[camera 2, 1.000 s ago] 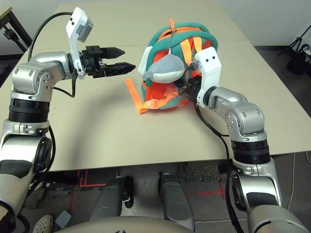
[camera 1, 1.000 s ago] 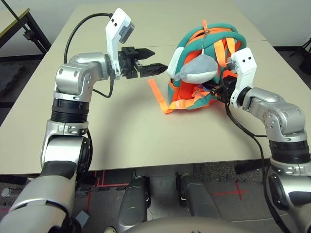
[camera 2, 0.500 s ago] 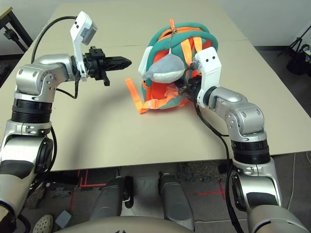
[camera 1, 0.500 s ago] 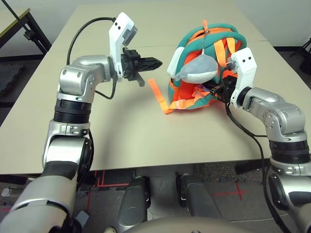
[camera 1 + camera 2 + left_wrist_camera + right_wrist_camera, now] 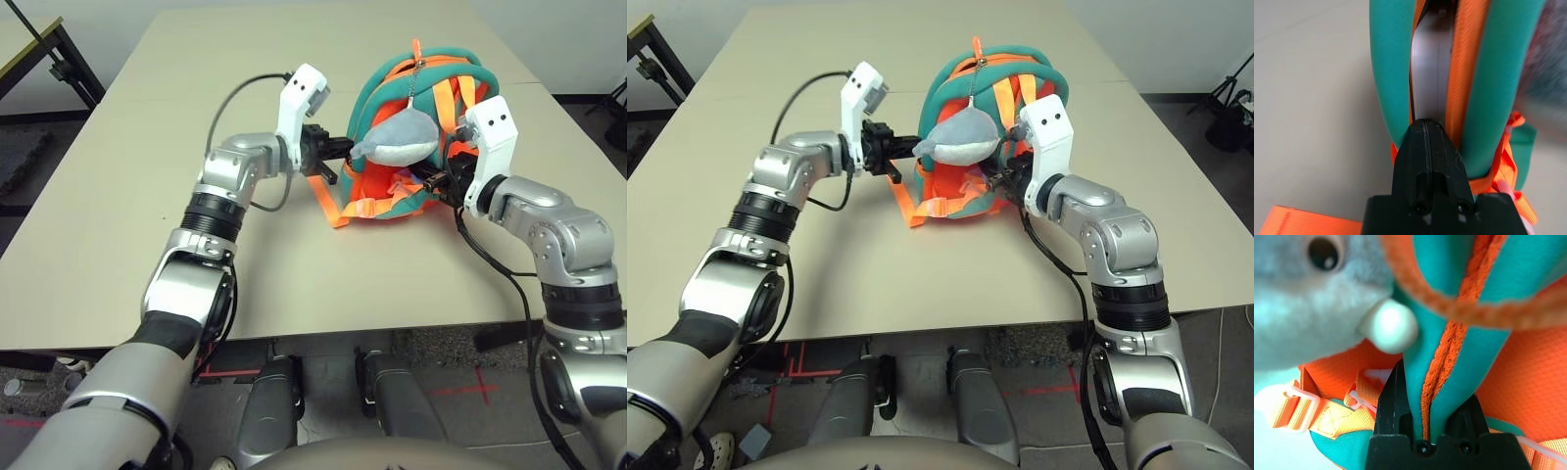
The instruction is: Put the pencil case into the backpack and zip it.
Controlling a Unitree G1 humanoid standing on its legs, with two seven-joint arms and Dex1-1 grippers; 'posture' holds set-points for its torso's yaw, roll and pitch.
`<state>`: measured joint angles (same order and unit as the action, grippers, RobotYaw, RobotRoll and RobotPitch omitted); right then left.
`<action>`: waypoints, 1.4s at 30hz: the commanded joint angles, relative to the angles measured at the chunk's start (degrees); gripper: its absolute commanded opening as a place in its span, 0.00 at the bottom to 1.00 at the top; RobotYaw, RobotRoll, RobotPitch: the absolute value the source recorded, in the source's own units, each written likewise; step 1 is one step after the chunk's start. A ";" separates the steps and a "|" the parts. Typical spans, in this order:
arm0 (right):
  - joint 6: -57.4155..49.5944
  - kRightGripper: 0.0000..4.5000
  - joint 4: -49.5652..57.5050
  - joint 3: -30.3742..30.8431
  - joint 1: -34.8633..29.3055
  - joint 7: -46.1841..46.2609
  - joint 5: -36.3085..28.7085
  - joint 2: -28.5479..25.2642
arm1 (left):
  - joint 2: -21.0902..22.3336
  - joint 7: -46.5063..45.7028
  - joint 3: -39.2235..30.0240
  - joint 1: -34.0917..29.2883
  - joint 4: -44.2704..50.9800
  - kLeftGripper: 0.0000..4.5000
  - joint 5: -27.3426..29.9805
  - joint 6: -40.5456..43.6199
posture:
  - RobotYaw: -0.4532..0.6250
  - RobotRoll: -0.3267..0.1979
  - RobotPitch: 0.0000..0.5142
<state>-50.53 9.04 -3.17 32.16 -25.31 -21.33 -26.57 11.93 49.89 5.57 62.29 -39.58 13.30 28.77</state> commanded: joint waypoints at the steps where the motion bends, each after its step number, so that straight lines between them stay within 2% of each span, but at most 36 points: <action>1: -1.78 0.10 -0.76 1.01 -1.47 -0.09 0.16 0.05 | -0.91 0.61 -0.75 1.47 0.38 0.00 0.36 -1.13 | 0.27 0.62 0.26; 9: -1.57 0.10 -1.17 1.24 -1.40 -0.26 0.29 0.13 | 4.58 0.61 -5.94 2.00 9.93 0.00 4.04 4.08 | 0.28 0.62 0.27; 11: -1.47 0.10 -1.33 1.30 -1.36 -0.35 0.33 0.17 | 6.31 0.99 -7.12 2.05 13.33 0.08 5.46 6.34 | 0.28 0.62 0.27; 14: -1.32 0.10 -1.66 1.38 -1.24 -0.51 0.41 0.15 | 8.60 2.05 -8.38 1.93 18.68 0.29 8.09 10.05 | 0.28 0.62 0.27; 19: -1.03 0.10 -2.20 1.48 -1.08 -0.75 0.56 0.07 | 12.70 4.71 -7.98 1.28 28.95 0.72 12.96 17.14 | 0.28 0.62 0.28; 22: -0.94 0.10 -2.38 1.59 -1.03 -0.79 0.61 0.10 | 14.45 6.23 -5.37 0.21 35.13 0.97 14.78 20.94 | 0.29 0.62 0.28; 23: -0.91 0.10 -2.43 1.65 -1.02 -0.78 0.63 0.16 | 14.95 6.74 -4.21 -0.27 37.07 1.00 15.13 21.71 | 0.29 0.62 0.28; 26: -0.80 0.10 -2.60 1.81 -1.00 -0.79 0.68 0.29 | 15.28 7.10 -2.29 -1.02 40.88 1.00 16.75 24.77 | 0.29 0.62 0.28; 31: -0.65 0.10 -2.83 2.01 -0.89 -0.77 0.72 0.53 | 14.76 5.99 2.95 -2.48 42.83 1.00 14.95 25.55 | 0.29 0.62 0.28; 36: -0.45 0.10 -2.98 2.12 -0.73 -0.70 0.78 0.85 | 12.75 2.14 7.71 -1.88 38.01 1.00 8.69 20.73 | 0.28 0.62 0.27; 42: -0.27 0.10 -2.96 2.15 -0.72 -0.50 0.80 1.17 | 10.14 1.08 9.99 -0.50 32.90 1.00 4.66 16.56 | 0.28 0.62 0.26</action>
<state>-49.36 7.68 -2.80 32.33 -25.75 -21.16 -25.89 22.59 51.26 13.94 60.87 -5.63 19.45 46.54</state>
